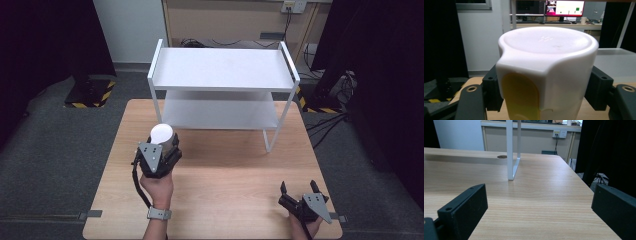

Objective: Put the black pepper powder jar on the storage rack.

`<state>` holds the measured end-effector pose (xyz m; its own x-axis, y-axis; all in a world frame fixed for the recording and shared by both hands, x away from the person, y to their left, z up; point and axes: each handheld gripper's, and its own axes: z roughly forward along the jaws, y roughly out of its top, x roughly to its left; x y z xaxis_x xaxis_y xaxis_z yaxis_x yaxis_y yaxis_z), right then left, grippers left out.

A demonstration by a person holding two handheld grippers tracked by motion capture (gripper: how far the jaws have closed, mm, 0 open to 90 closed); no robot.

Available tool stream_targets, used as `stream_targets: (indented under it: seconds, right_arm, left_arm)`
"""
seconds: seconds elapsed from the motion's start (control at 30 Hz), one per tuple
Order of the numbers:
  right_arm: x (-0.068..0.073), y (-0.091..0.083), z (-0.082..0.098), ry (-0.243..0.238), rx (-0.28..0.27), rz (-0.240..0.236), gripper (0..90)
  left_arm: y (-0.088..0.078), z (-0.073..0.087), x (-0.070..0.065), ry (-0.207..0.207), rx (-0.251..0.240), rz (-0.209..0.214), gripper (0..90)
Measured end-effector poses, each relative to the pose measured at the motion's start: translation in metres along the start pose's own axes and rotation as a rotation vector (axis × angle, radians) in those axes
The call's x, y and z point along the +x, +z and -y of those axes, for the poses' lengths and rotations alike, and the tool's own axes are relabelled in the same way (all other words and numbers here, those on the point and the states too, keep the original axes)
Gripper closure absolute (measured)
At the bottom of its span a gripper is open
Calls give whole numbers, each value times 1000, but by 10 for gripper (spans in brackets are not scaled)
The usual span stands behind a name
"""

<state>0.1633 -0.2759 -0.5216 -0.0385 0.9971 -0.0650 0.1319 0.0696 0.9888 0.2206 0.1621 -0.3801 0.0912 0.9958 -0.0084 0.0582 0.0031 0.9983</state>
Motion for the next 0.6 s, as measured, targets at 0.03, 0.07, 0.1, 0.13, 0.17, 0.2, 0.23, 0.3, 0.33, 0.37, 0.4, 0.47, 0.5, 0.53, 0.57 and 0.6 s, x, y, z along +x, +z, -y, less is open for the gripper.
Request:
stream_targets:
  seconds: [0.03, 0.07, 0.1, 0.13, 0.17, 0.2, 0.23, 0.3, 0.33, 0.37, 0.4, 0.47, 0.5, 0.53, 0.57, 0.6]
  right_arm:
    - [0, 0, 0, -8, 2, -1, 4]
    - [0, 0, 0, -8, 2, -1, 4]
    - [0, 0, 0, -9, 3, -3, 4]
    - [-1, 0, 0, -5, 1, -6, 4]
    - [-2, 0, 1, 3, -5, -15, 4]
    - [-2, 0, 1, 3, -5, -15, 4]
    - [-4, -1, 1, 12, -11, -20, 4]
    - [-5, -1, 2, 38, -17, -15, 4]
    - [-5, -1, 2, 38, -17, -15, 4]
    - [-5, -1, 2, 39, -16, -11, 4]
    - [-5, -1, 2, 39, -16, -11, 4]
    - [-4, -1, 1, 25, -9, -14, 4]
    - [-4, -1, 1, 25, -9, -14, 4]
    - [-4, 0, 1, 23, -7, -14, 4]
    - [-4, 0, 1, 23, -7, -14, 4]
    - [-4, 0, 1, 25, -5, -12, 4]
  left_arm:
    - [6, -6, -5, 2, -1, 4, 303]
    - [6, -6, -5, 2, -1, 4, 303]
    - [9, -9, -8, 6, 2, 6, 303]
    - [15, -13, -11, 7, -1, 11, 303]
    - [15, -13, -11, 7, -1, 11, 303]
    - [18, -16, -12, 10, 1, 14, 303]
    - [20, -18, -13, 13, 2, 15, 303]
    - [28, -26, -17, 10, 13, 15, 303]
    - [28, -26, -17, 10, 13, 15, 303]
    - [33, -30, -20, 9, 21, 13, 303]
    - [33, -30, -20, 9, 21, 13, 303]
    - [42, -36, -23, 11, 37, 8, 303]
    - [42, -36, -23, 11, 37, 8, 303]
    - [48, -39, -24, 11, 52, 7, 303]
    - [48, -39, -24, 11, 52, 7, 303]
    - [55, -42, -24, 14, 63, 11, 303]
